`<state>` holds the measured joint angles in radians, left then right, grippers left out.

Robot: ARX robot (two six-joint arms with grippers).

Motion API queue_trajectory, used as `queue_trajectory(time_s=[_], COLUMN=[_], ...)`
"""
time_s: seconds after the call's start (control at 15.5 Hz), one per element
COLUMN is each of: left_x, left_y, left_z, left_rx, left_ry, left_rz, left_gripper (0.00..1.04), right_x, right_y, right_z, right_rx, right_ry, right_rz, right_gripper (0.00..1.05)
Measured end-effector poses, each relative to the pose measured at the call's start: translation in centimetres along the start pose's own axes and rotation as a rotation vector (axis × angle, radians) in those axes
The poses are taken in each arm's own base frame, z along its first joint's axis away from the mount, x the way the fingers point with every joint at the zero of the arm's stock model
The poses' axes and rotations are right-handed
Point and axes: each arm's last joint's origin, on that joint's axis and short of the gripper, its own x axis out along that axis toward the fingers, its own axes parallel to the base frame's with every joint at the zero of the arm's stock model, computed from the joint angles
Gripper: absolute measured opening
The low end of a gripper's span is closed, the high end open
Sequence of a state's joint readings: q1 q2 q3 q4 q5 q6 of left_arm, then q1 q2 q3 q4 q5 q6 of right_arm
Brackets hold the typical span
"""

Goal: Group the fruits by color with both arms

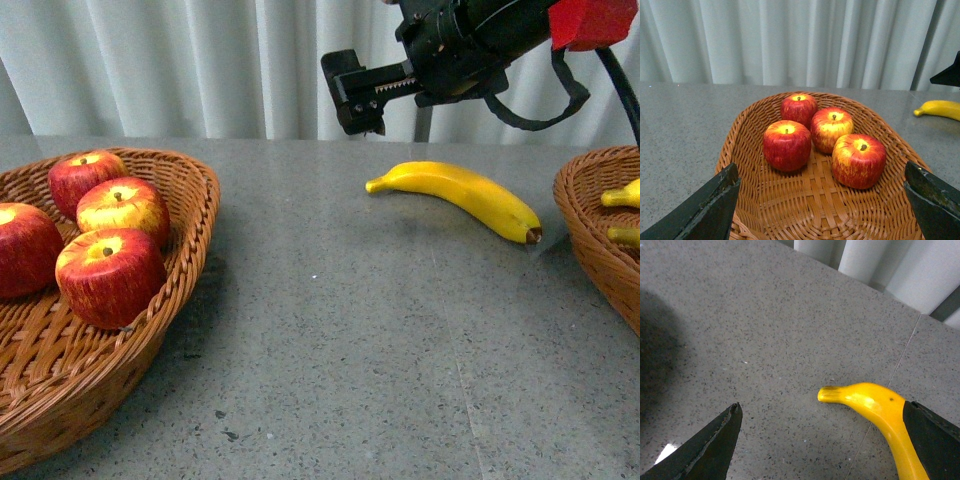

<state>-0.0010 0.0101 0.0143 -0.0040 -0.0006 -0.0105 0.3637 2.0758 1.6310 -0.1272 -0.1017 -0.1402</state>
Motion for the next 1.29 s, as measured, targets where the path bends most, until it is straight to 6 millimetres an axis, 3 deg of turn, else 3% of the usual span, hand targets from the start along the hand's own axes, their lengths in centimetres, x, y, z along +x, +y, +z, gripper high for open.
queue_trajectory(time_s=[0.26, 0.58, 1.29], left_x=[0.0, 0.0, 0.0], left_y=[0.0, 0.0, 0.0], left_z=[0.0, 0.0, 0.0], left_rx=[0.0, 0.0, 0.0], left_ry=[0.0, 0.0, 0.0], left_rz=[0.0, 0.0, 0.0], left_gripper=[0.98, 0.98, 0.98], right_x=[2.5, 4.2, 7.1], right_y=[-2.5, -5.5, -6.5], right_z=[-0.2, -1.8, -2.7], right_rx=[-0.028, -0.081, -0.157], right_ry=[0.074, 0.183, 0.283], right_rz=[-0.02, -0.023, -0.051], right_gripper=[0.98, 0.98, 0.98])
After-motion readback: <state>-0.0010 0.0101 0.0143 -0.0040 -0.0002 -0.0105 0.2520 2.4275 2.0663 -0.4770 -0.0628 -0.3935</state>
